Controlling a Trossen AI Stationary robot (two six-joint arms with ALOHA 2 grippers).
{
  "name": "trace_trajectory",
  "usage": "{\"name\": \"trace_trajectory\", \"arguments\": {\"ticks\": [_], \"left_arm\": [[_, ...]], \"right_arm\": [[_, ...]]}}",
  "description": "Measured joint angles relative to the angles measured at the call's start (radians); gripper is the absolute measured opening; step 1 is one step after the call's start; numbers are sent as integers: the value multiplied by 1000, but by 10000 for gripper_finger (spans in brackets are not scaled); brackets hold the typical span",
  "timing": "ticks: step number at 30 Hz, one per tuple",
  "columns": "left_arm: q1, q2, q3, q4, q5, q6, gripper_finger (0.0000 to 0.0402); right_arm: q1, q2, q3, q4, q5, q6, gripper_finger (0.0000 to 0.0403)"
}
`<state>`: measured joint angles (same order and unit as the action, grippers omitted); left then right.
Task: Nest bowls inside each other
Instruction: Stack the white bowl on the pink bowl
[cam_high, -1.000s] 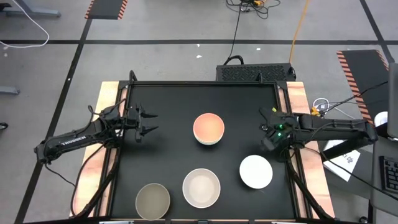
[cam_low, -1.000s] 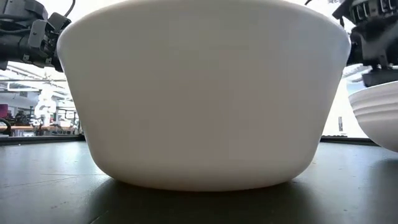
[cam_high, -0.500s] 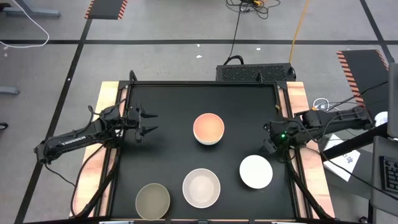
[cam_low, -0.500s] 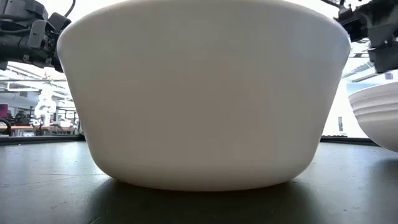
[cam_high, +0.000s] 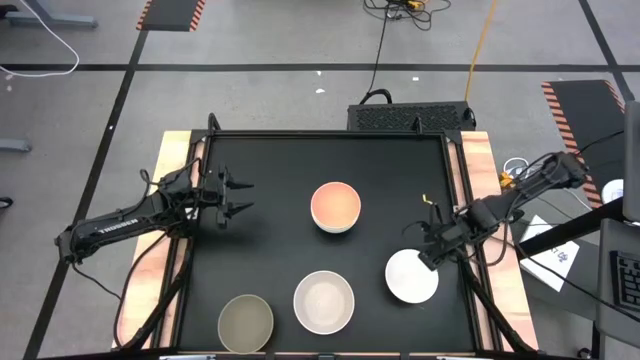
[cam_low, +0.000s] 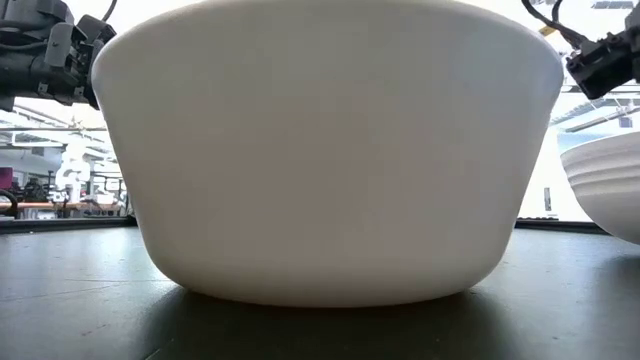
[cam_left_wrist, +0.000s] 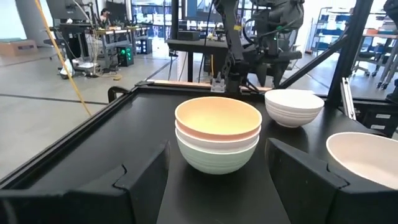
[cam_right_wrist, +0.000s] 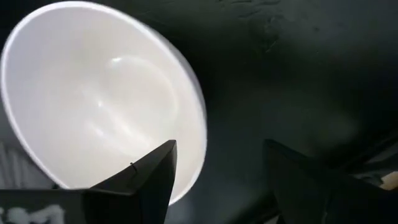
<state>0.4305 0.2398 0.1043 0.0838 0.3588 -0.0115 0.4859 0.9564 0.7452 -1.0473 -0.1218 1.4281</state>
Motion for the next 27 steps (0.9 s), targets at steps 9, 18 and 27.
{"name": "trace_trajectory", "arguments": {"ticks": [9, 18, 27], "left_arm": [[0, 0, 0, -5, 8, -3, 264], [0, 0, 0, -5, 10, 7, 264], [0, 0, 0, -6, 10, 22, 264]], "right_arm": [[1, 83, 0, 35, 17, -45, 231], [0, 154, -4, 38, 19, -120, 216], [-3, 166, -26, 47, 29, -137, 84]]}}
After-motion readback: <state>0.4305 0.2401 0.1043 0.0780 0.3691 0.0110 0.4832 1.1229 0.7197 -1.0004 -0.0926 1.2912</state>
